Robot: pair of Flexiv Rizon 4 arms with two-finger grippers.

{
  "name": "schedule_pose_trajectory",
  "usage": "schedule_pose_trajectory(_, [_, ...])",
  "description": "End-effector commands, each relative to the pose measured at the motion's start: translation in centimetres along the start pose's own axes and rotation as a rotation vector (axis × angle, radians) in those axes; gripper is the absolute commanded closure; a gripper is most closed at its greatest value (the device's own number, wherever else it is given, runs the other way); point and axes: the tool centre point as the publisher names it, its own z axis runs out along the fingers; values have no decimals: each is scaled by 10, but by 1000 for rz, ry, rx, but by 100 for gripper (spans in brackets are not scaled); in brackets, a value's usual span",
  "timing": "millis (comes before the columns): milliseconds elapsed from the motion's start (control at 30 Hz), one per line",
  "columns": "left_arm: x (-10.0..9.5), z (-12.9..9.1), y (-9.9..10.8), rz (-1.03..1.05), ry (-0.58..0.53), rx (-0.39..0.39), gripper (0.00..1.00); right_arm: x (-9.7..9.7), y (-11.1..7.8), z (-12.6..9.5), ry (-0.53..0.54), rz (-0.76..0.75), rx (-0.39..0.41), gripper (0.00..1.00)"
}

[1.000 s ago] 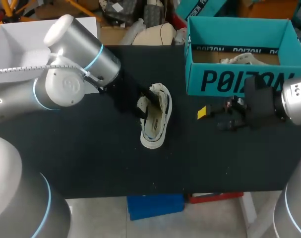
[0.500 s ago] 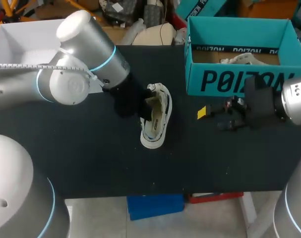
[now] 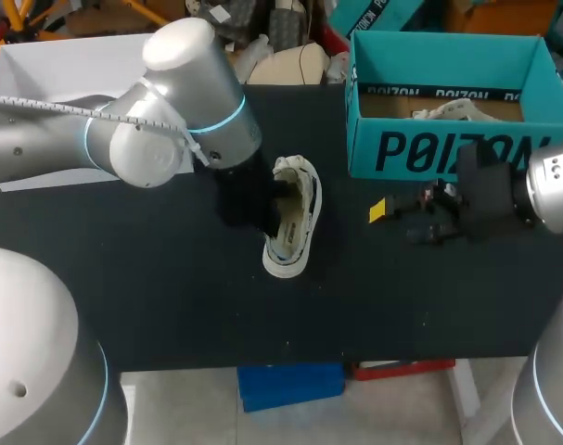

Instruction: Take the shoe out of the shoebox, open the shoe tongue, remove and reinsert the insole, then place the shoe into the shoebox

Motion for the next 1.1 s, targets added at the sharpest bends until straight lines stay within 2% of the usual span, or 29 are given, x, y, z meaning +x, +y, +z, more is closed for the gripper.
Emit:
schedule_pose_trajectory(33, [-3, 13, 2, 3, 23, 10, 100, 1, 0, 0, -2, 1, 1, 0])
schedule_pose_trajectory(500, [2, 44, -2, 27, 82, 46, 100, 1, 0, 0, -2, 1, 1, 0])
schedule_pose_trajectory(633, [-1, 45, -3, 28, 83, 51, 100, 1, 0, 0, -2, 1, 1, 0])
schedule_pose_trajectory(900, [-9, 11, -1, -1, -11, 7, 100, 1, 0, 0, -2, 1, 1, 0])
schedule_pose_trajectory(1100, [-16, -31, 18, -72, -109, -98, 100, 1, 0, 0, -2, 1, 1, 0])
